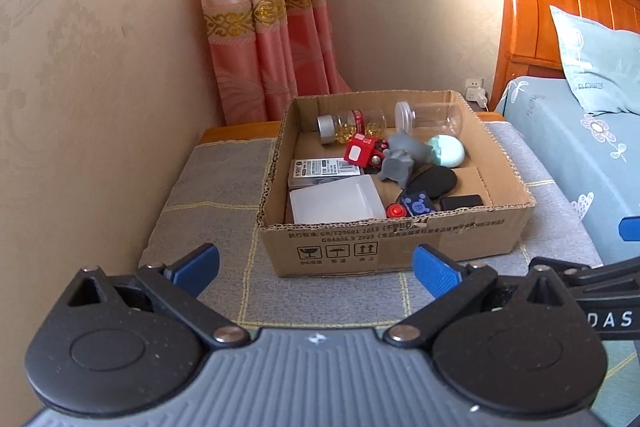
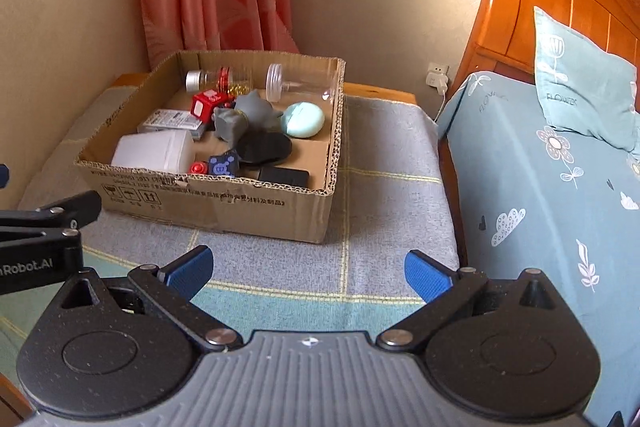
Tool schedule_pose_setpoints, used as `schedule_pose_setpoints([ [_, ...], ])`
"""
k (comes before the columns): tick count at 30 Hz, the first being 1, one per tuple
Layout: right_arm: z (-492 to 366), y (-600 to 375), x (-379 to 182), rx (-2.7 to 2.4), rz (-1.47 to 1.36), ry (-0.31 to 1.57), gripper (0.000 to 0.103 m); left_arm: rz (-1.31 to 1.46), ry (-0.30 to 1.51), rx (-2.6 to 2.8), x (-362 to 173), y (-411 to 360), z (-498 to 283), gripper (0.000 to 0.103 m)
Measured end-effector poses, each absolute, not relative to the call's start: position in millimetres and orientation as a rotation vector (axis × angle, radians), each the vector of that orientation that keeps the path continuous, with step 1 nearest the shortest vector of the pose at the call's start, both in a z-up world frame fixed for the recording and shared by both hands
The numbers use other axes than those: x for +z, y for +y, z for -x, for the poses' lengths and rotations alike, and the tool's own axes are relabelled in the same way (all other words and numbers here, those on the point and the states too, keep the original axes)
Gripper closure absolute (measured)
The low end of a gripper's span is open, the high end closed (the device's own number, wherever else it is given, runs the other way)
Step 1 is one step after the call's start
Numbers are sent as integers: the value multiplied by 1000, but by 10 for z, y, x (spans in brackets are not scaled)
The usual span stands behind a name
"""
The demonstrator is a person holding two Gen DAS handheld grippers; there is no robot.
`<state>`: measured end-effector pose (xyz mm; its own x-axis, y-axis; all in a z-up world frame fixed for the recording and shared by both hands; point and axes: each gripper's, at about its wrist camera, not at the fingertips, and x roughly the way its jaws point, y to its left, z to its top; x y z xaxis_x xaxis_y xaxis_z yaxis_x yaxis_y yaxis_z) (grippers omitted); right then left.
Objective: Organize rigid objects
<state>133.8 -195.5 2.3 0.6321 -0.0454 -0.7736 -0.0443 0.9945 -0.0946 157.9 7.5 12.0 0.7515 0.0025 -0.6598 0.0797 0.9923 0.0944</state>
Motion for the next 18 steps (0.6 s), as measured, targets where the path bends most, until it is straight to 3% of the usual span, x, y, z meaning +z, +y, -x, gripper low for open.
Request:
schedule_pose_setpoints([
  [18, -1306, -1991, 81, -24, 89, 857, 0, -137, 721, -24, 144, 71, -1574, 1],
])
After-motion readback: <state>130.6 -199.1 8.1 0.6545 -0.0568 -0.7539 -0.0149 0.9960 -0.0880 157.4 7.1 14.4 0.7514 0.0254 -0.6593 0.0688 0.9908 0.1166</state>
